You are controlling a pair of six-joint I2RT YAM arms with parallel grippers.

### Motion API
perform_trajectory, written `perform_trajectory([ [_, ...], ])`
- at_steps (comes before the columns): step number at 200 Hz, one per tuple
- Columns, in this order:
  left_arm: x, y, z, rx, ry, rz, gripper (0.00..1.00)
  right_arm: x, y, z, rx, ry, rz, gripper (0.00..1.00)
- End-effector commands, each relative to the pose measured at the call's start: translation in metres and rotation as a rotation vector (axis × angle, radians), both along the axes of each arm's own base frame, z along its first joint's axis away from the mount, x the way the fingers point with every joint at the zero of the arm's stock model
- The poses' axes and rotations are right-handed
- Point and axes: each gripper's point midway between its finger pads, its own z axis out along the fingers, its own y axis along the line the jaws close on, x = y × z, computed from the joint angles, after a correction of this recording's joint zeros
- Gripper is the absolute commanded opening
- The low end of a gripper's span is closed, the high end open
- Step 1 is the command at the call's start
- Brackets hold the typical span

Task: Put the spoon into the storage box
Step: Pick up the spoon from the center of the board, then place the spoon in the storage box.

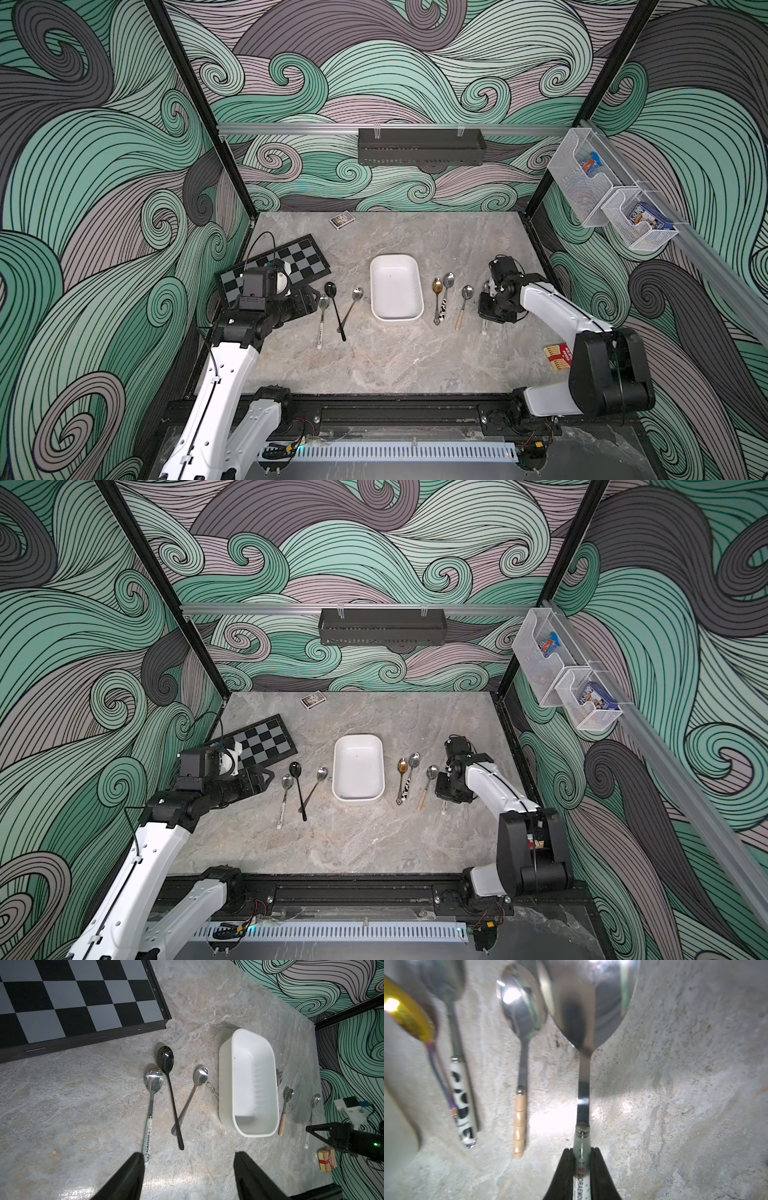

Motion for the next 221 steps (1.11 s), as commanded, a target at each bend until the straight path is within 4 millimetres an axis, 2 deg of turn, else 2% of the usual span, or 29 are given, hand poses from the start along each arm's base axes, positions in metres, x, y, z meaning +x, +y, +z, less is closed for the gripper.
perform_trajectory([
  [1,-0.002,-0.001,0.001,0.011,-0.011,-0.012,0.72,0.014,0.025,0.049,0.037,-0.094,0.052,0.01],
  [17,-0.002,-0.001,0.000,0.011,-0.010,-0.014,0.72,0.021,0.059,0.079,0.065,-0.147,0.134,0.01],
  [39,-0.001,-0.003,-0.002,0.009,0.001,-0.019,0.71,0.027,0.112,0.106,0.085,-0.175,0.250,0.02],
  [66,0.000,-0.002,-0.004,0.011,0.013,-0.017,0.71,0.034,0.168,0.114,0.128,-0.169,0.341,0.02],
  [94,0.000,-0.002,-0.005,0.013,0.017,-0.016,0.71,0.046,0.213,0.103,0.115,-0.144,0.424,0.03],
  [122,0.000,-0.002,-0.006,0.014,0.024,-0.016,0.71,0.057,0.244,0.080,0.109,-0.095,0.455,0.02],
  [144,0.001,-0.002,-0.007,0.015,0.028,-0.017,0.71,0.063,0.260,0.060,0.096,-0.063,0.473,0.02],
  [221,0.000,-0.003,-0.009,0.016,0.034,-0.020,0.71,0.078,0.284,0.004,0.055,0.023,0.438,0.02],
])
